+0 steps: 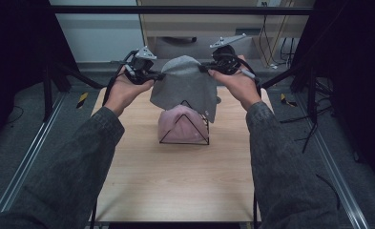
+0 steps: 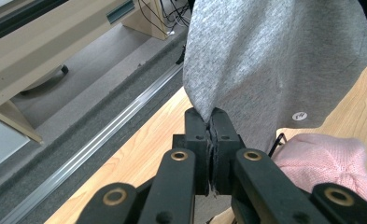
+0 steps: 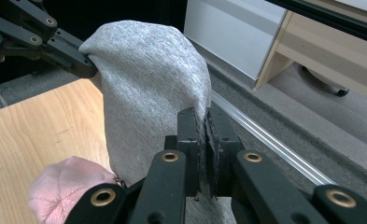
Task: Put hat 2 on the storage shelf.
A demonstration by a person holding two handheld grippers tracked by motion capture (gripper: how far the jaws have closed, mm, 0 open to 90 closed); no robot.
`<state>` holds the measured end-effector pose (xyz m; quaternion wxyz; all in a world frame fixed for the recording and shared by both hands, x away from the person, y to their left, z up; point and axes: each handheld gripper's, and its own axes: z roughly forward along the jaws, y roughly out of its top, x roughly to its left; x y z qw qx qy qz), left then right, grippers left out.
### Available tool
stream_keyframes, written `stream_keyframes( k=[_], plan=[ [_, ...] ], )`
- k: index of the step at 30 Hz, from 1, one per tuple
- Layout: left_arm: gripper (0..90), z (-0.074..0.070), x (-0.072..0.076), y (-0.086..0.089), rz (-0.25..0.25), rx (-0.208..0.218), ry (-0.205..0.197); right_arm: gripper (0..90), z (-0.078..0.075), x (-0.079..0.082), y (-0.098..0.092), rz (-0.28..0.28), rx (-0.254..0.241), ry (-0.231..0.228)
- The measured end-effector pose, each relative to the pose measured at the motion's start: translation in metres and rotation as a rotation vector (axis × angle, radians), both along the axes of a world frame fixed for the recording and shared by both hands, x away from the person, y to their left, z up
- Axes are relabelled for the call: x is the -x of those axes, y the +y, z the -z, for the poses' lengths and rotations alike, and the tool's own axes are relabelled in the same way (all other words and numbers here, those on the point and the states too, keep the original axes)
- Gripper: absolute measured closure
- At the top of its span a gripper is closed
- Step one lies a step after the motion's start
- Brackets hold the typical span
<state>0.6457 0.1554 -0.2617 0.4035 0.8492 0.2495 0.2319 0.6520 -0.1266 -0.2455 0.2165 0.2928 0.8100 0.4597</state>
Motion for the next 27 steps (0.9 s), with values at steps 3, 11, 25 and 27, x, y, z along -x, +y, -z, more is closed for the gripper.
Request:
stream_keyframes(
  k=[3, 11, 25, 27],
  plan=[
    [88.2, 0.001, 0.0, 0.0, -0.002, -0.001, 0.001, 85.5, 0.001, 0.001, 0.0, 0.0, 0.005, 0.001],
    [88.3, 0.01, 0.001, -0.001, 0.005, -0.003, 0.013, 85.4, 0.01, 0.001, 0.0, -0.001, 0.013, 0.015],
    [88.2, 0.032, 0.001, 0.001, 0.004, -0.018, 0.049, 85.4, 0.034, -0.001, 0.004, 0.0, 0.037, 0.064],
    [88.2, 0.035, 0.001, 0.001, 0.002, -0.022, 0.055, 85.4, 0.037, -0.001, 0.004, -0.001, 0.04, 0.068]
  ],
)
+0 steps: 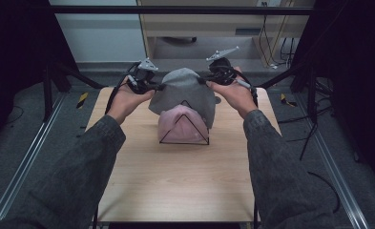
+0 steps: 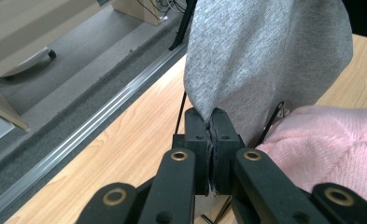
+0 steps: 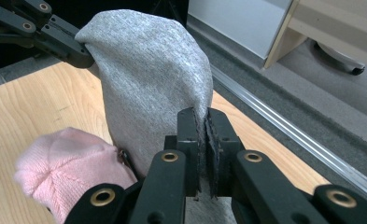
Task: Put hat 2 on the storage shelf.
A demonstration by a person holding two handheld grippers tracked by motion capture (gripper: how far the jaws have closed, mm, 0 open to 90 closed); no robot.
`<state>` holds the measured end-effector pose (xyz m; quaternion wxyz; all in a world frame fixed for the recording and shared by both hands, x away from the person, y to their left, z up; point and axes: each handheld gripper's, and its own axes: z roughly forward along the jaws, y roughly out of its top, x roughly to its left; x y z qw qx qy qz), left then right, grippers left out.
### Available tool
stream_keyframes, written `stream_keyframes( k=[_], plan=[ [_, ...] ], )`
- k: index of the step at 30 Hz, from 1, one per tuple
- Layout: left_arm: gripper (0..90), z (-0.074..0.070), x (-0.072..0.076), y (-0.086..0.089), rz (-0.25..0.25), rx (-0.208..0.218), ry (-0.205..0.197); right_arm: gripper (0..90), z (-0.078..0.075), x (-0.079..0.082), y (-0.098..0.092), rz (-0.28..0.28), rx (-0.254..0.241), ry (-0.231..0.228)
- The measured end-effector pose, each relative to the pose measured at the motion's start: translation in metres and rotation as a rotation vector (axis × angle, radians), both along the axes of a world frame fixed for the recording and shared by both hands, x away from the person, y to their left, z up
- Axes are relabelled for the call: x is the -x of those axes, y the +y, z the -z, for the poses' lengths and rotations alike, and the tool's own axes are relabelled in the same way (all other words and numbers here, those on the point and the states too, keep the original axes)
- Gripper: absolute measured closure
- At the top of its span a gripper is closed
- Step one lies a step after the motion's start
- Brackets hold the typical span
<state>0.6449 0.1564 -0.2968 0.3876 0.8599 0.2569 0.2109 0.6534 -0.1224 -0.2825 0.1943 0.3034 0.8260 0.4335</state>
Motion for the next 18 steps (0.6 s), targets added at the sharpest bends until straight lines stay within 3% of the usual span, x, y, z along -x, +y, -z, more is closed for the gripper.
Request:
stream_keyframes(
  k=[18],
  plan=[
    [88.2, 0.021, 0.001, 0.0, -0.015, -0.007, 0.022, 85.1, 0.024, 0.001, 0.003, -0.006, 0.013, 0.041]
  ],
)
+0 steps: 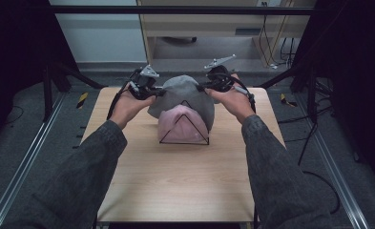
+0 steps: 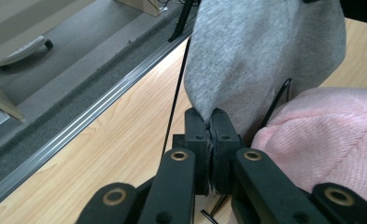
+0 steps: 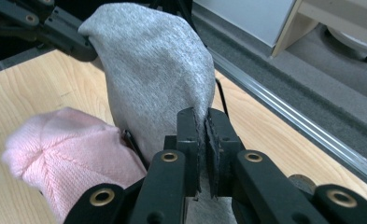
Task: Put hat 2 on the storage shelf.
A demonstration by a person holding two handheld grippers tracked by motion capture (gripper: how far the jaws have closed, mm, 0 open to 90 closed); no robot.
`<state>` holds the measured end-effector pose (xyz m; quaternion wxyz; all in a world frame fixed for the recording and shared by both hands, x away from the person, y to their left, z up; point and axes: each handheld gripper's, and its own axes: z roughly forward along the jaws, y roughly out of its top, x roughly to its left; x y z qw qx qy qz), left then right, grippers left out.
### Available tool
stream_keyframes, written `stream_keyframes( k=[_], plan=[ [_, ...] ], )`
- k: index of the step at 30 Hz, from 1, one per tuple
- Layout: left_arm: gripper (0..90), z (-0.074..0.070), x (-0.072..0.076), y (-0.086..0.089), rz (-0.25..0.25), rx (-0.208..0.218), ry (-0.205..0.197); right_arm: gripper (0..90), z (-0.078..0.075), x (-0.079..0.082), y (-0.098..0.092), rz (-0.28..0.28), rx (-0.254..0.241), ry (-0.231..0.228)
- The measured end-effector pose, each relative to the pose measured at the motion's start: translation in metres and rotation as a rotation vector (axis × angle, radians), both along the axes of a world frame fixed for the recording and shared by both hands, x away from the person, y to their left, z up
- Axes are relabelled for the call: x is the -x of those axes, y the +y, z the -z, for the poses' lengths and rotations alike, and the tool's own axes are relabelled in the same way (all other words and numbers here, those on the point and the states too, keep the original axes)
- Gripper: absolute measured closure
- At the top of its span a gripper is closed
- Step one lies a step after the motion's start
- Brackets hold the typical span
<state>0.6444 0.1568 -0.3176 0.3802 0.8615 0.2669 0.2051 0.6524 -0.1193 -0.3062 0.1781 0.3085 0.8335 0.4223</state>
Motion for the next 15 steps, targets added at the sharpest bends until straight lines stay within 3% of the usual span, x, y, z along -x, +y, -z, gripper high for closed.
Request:
stream_keyframes(
  k=[15],
  plan=[
    [88.0, 0.016, 0.0, 0.004, -0.036, 0.0, 0.037, 84.3, 0.013, -0.002, 0.008, 0.006, 0.025, 0.035]
  ],
)
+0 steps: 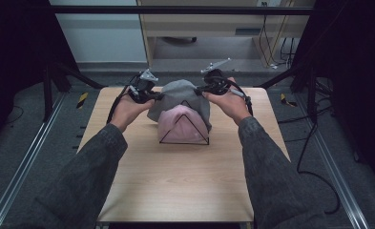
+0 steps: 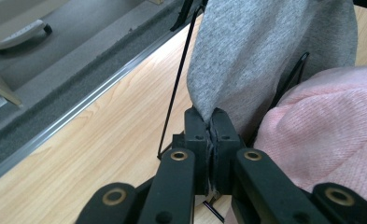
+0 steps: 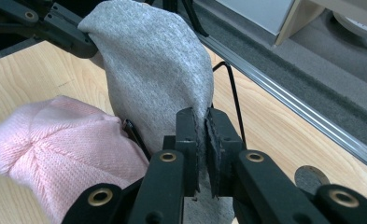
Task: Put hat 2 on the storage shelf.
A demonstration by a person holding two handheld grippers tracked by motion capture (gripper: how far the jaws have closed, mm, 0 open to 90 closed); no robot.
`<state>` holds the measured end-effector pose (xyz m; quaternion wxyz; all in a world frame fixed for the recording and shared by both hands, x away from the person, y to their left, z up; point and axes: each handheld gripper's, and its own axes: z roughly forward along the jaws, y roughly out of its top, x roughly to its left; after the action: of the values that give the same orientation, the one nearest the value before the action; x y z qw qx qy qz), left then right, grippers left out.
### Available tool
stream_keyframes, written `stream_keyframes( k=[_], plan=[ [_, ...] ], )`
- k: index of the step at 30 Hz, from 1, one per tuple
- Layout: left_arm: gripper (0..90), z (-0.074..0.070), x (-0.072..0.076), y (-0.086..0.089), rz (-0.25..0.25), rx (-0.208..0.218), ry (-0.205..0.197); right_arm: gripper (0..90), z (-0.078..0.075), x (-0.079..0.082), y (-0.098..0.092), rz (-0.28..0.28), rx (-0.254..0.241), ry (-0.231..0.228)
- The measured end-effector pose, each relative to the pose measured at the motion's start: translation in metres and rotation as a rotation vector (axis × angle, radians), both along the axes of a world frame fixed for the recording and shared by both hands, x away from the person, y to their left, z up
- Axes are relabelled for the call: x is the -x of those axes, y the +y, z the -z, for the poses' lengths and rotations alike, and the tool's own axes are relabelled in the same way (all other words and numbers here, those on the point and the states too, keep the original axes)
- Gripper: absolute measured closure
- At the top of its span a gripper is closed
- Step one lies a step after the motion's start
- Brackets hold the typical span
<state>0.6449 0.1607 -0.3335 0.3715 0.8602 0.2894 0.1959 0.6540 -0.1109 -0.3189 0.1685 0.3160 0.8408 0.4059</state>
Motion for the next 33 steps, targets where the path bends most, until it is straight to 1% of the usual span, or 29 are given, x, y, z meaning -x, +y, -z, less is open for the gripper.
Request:
stream_keyframes(
  k=[4, 6, 10, 13, 15, 19, 23, 25, 27, 29, 31, 33],
  plan=[
    [88.0, 0.007, 0.001, 0.004, -0.015, 0.004, 0.016, 83.8, 0.003, 0.0, 0.004, -0.001, 0.009, 0.006],
    [88.0, 0.01, 0.002, 0.004, -0.016, 0.003, 0.025, 82.8, 0.006, 0.0, 0.007, -0.002, 0.02, 0.007],
    [87.9, 0.015, 0.005, 0.004, -0.016, -0.001, 0.033, 80.3, 0.008, 0.001, 0.009, 0.003, 0.021, 0.015],
    [87.5, 0.019, 0.004, 0.003, -0.015, -0.007, 0.042, 74.5, 0.01, 0.003, 0.007, 0.012, 0.023, 0.017],
    [87.4, 0.021, 0.004, 0.003, -0.019, -0.014, 0.053, 73.6, 0.011, 0.005, 0.005, 0.02, 0.02, 0.018],
    [86.4, 0.024, 0.004, 0.003, -0.021, -0.011, 0.068, 71.3, 0.01, 0.007, 0.001, 0.024, 0.025, 0.02],
    [82.1, 0.026, 0.005, 0.002, -0.025, -0.01, 0.059, 67.3, 0.007, 0.01, -0.002, 0.032, 0.013, 0.013],
    [79.4, 0.026, 0.006, 0.002, -0.034, -0.017, 0.054, 65.3, 0.006, 0.011, -0.003, 0.039, 0.015, 0.01],
    [79.4, 0.026, 0.006, 0.002, -0.035, -0.015, 0.056, 64.6, 0.006, 0.012, -0.004, 0.037, 0.012, 0.016],
    [77.6, 0.027, 0.007, 0.001, -0.035, -0.02, 0.055, 63.3, 0.006, 0.013, -0.005, 0.043, 0.005, 0.01],
    [74.4, 0.027, 0.008, 0.002, -0.044, -0.025, 0.041, 62.5, 0.006, 0.015, -0.005, 0.046, -0.004, 0.008],
    [70.5, 0.025, 0.009, 0.003, -0.071, -0.02, 0.021, 62.0, 0.007, 0.017, -0.006, 0.046, -0.007, 0.006]
  ],
)
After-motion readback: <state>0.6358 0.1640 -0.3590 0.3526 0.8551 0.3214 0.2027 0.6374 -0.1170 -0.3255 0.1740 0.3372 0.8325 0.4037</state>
